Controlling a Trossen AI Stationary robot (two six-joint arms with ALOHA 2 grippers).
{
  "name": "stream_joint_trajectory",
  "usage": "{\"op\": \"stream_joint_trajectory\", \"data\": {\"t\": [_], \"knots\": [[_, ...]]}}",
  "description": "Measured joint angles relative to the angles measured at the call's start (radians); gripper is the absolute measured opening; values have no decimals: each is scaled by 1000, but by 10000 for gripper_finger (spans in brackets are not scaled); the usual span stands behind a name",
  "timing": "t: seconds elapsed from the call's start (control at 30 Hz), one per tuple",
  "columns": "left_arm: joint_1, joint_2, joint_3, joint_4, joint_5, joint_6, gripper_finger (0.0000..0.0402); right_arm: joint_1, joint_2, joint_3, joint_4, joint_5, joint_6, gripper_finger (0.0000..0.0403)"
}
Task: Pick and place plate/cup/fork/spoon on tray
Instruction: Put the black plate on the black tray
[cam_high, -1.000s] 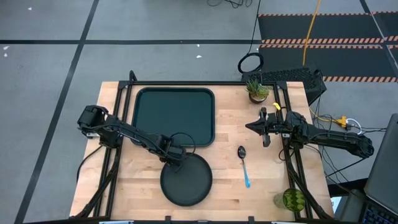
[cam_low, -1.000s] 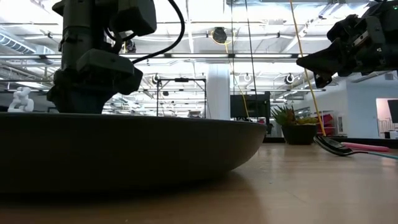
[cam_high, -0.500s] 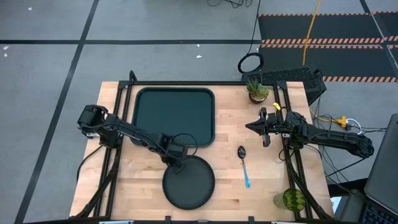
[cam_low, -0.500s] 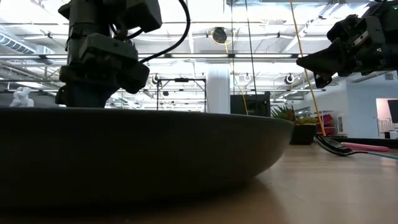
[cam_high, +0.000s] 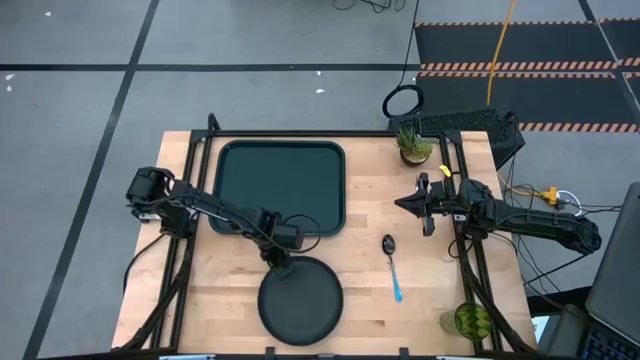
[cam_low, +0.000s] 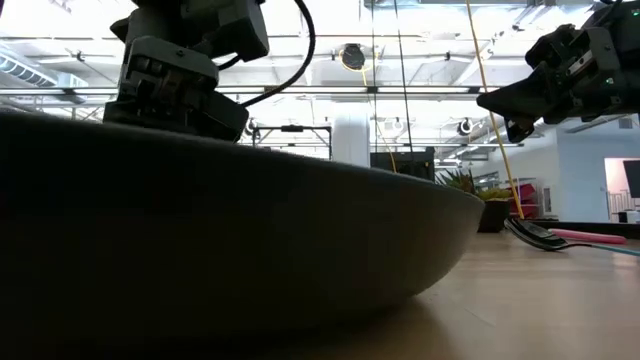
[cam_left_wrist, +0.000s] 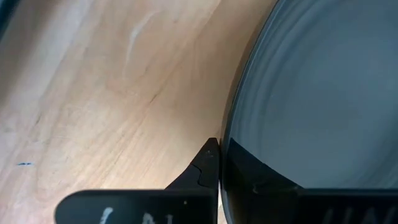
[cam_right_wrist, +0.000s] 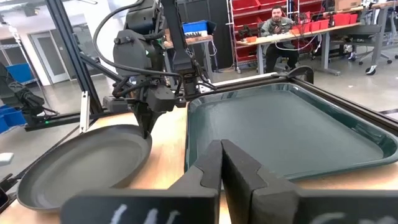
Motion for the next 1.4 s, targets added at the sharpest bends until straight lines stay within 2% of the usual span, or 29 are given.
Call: {"op": "stream_joint_trajectory", "data": {"t": [0.43,0.77,1.4], "knots": [[78,-94,0,-36,-3,49,6,0,2,0,-1,0,0,0],[210,-219,0,-198,-121,141,6,0,8,0,9,0,0,0],[475,-236,1,-333,-132,402,6,0,9,0,14,0,0,0]]}}
